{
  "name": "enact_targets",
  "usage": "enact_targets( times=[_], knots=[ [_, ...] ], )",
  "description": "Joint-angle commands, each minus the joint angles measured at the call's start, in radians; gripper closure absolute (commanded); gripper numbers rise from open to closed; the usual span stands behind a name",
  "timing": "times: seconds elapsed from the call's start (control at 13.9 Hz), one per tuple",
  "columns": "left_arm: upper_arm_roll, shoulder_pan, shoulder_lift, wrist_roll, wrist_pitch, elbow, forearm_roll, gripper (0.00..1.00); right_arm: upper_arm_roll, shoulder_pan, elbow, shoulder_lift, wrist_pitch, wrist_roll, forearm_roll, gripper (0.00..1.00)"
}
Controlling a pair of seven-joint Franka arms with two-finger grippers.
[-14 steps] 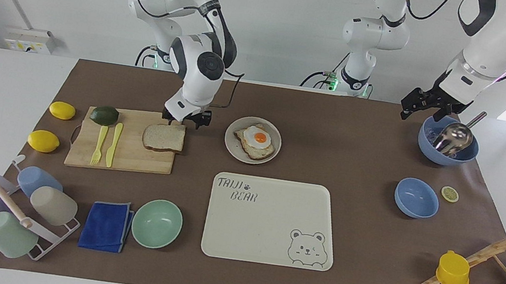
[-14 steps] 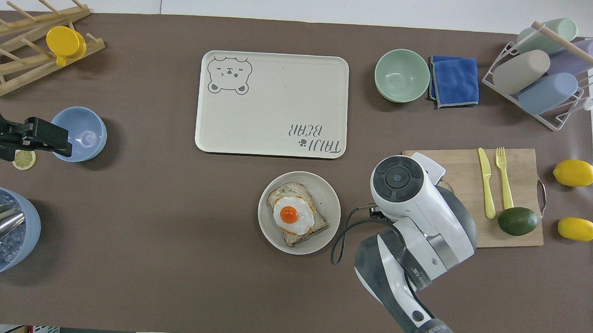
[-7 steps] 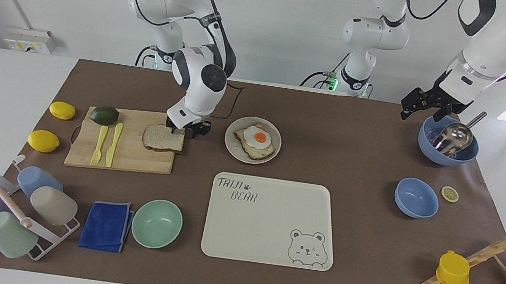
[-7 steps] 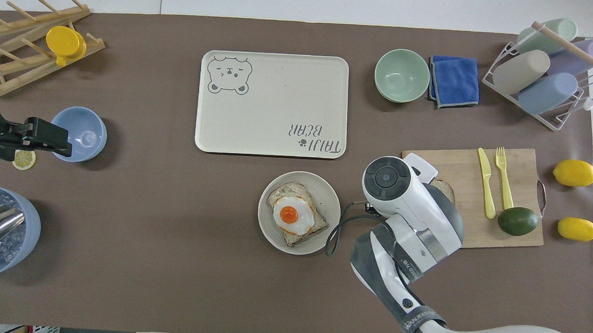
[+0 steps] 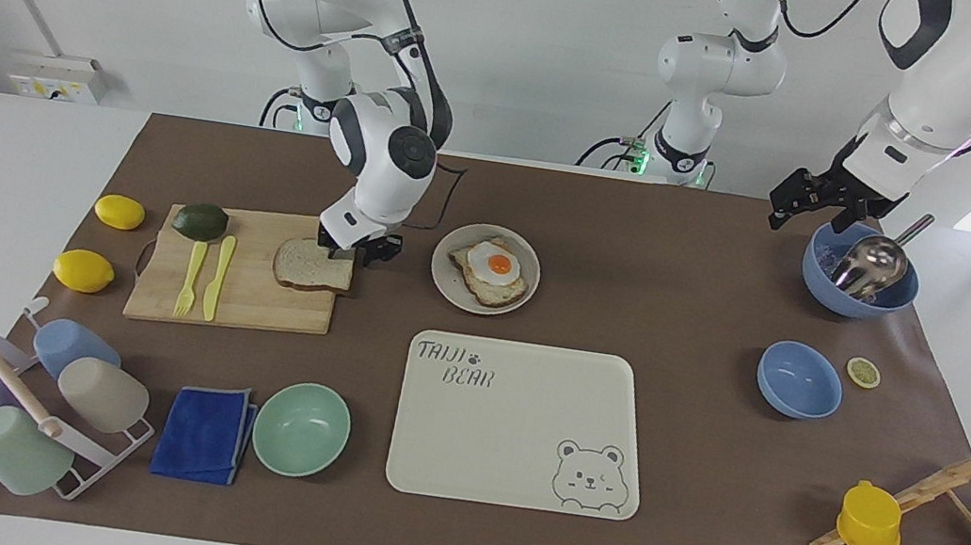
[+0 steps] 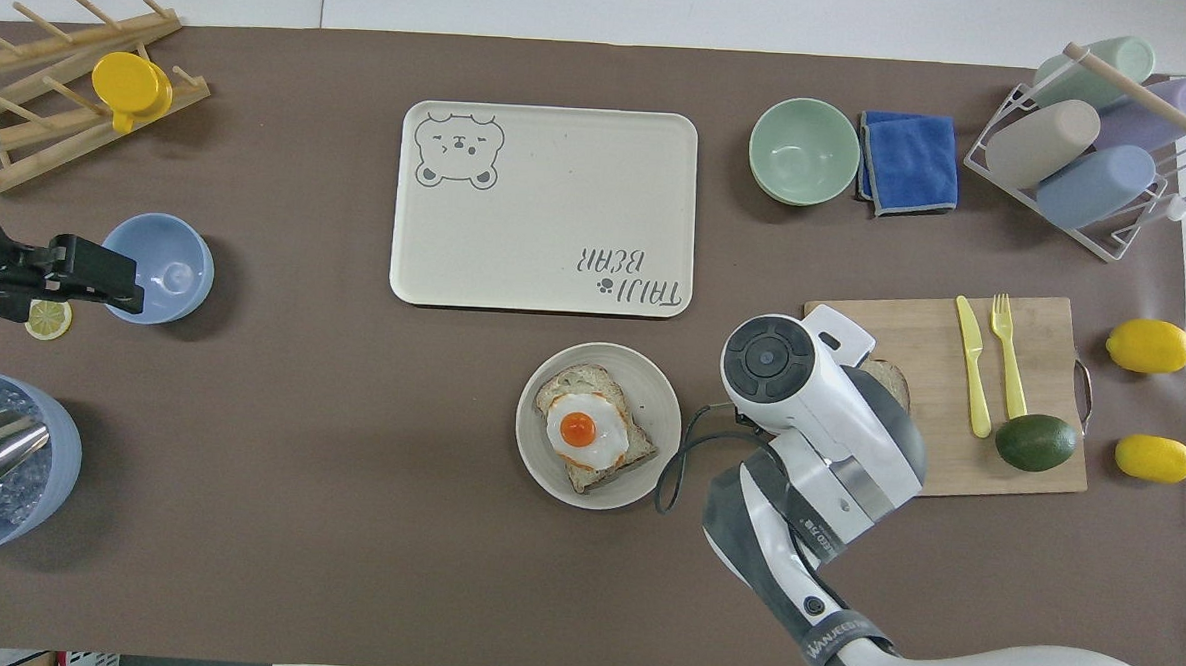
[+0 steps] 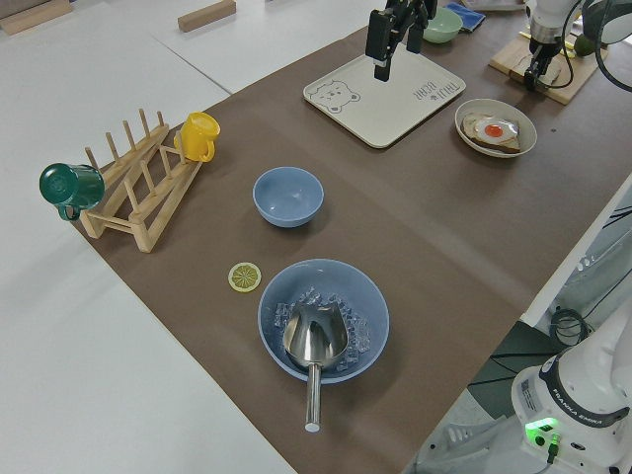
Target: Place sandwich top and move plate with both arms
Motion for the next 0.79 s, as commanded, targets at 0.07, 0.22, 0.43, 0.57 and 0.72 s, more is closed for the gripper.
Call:
enact_targets(
  times=[0.07,0.22,0.43,0.57,0.72],
  knots=[
    [-0.006,0.011,-0.013,0.003,-0.007,-0.009,0.006,0.00,0.001,-0.003,-0.004,0.003,0.004,0.024,-0.034,0.40],
    [-0.006,0.011,-0.014,0.002,-0.005,-0.009,0.007,0.00,0.001,-0.007,-0.006,0.003,0.005,0.024,-0.034,0.40],
    [-0.006,0.011,-0.014,0.000,0.002,-0.009,0.007,0.00,0.001,-0.007,-0.007,0.004,0.001,0.026,-0.034,0.40],
    [-0.006,0.011,-0.013,-0.001,0.004,-0.009,0.007,0.00,0.001,-0.007,-0.007,0.009,0.001,0.026,-0.034,0.58],
    [-0.005,0.014,-0.013,-0.003,0.004,-0.009,0.009,0.00,0.001,-0.003,-0.004,0.009,-0.005,0.024,-0.034,1.00]
  ],
)
